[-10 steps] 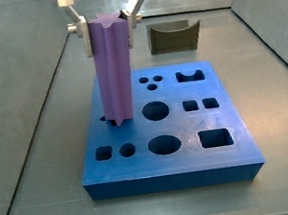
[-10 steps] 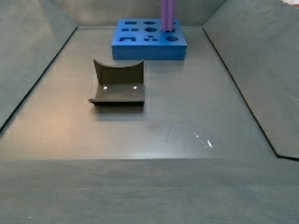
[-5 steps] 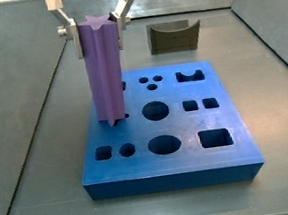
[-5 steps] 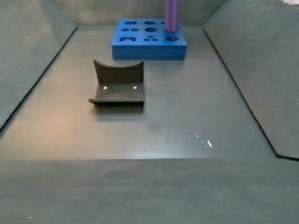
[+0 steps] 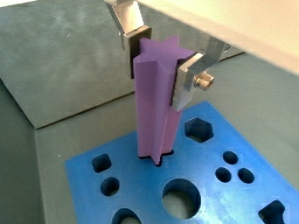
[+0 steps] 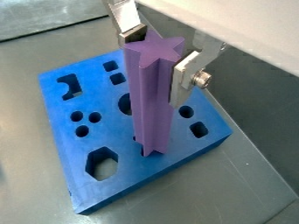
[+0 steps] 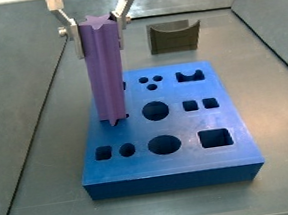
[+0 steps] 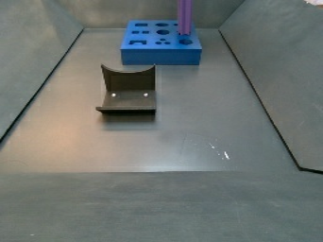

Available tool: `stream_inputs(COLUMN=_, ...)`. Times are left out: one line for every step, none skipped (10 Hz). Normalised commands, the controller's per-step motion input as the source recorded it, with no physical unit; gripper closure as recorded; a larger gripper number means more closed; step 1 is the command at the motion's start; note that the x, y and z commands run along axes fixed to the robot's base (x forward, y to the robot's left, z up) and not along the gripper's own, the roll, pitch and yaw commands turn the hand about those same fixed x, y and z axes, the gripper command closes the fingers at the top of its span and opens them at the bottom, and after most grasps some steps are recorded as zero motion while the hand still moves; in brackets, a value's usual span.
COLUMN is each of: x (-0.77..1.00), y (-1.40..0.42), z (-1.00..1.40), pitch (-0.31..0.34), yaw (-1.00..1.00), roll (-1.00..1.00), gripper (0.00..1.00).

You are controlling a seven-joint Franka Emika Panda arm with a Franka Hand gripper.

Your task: Insert the star object.

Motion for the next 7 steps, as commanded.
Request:
stream_inputs(x=-0.02, y=0.0, z=-0.72, pitch=-0.25, yaw=0.1, roll=0.1, gripper=1.0)
stream_inputs(x=-0.03, y=0.0, z=-0.74, pitch=-0.241, yaw=0.1, roll=0.1, gripper=1.0)
stream_inputs(x=-0.02, y=0.0, z=-0.9, pitch=-0.176, yaw=0.04, roll=0.07, gripper=1.0)
stream_inputs(x=-0.02, y=-0.02, z=-0.98, pitch=-0.146, yaw=0.0, roll=0.0, gripper=1.0)
stream_inputs(x=-0.02, y=-0.03, z=-0.99, pitch=-0.143, yaw=0.0, roll=0.0, gripper=1.0)
stream_inputs(x=-0.01, y=0.0, z=-0.96, pitch=-0.154, yaw=0.0, roll=0.0, gripper=1.0)
stream_inputs(x=0.0, y=-0.06, z=-0.95, pitch=-0.154, yaw=0.0, roll=0.06, gripper=1.0)
